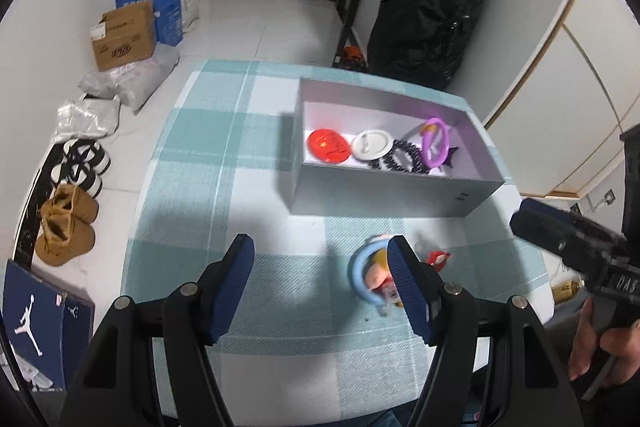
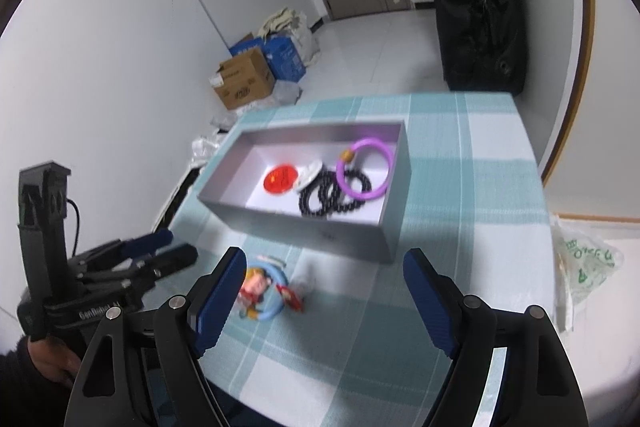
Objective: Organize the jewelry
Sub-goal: 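Withdraw the right gripper from the box toward the red toy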
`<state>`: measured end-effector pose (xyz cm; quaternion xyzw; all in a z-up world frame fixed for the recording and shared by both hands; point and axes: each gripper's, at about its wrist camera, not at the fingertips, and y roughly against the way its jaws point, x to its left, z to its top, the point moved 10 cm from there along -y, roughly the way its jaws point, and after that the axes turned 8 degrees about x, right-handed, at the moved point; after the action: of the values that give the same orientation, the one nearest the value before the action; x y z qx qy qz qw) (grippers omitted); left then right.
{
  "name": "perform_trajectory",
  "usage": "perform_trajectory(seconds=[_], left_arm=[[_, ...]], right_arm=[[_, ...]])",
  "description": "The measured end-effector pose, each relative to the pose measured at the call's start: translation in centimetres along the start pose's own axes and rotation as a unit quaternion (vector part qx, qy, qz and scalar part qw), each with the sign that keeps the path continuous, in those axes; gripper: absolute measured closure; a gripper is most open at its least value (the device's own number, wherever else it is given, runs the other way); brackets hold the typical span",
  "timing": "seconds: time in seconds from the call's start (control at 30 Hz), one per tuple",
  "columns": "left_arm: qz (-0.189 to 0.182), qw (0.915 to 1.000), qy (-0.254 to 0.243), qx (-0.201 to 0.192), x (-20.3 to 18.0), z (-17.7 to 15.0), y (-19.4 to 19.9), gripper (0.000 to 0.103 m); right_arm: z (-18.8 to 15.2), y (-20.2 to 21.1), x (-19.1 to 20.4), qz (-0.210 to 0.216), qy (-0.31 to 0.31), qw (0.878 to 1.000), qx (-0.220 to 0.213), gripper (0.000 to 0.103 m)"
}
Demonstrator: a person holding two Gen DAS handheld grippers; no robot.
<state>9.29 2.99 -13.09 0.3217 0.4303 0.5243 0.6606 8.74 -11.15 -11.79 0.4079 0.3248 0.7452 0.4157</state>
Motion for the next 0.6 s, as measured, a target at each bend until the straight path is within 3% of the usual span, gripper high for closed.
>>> perform_trajectory(seconds=[0.2, 0.43, 0.6], left_arm=[[0.005, 0.9998, 0.017, 0.009, 1.4, -0.8, -0.1, 0.038], [0.006, 0.9993, 0.028, 0.025, 2.4, -1.4, -0.5, 0.038], [-0.002, 0.9992, 0.03, 0.026, 2.6, -1.5, -0.5, 0.038]], right_arm=[[-1.5, -2.3, 0.6, 0.001, 0.011, 0.999, 0.041, 0.025], [-2.8, -5.0, 1.3, 0.003, 0.015, 0.997, 0.081, 0.053], [-2.8, -5.7, 2.0, 0.0, 0.025, 0.996, 0.085, 0.054]])
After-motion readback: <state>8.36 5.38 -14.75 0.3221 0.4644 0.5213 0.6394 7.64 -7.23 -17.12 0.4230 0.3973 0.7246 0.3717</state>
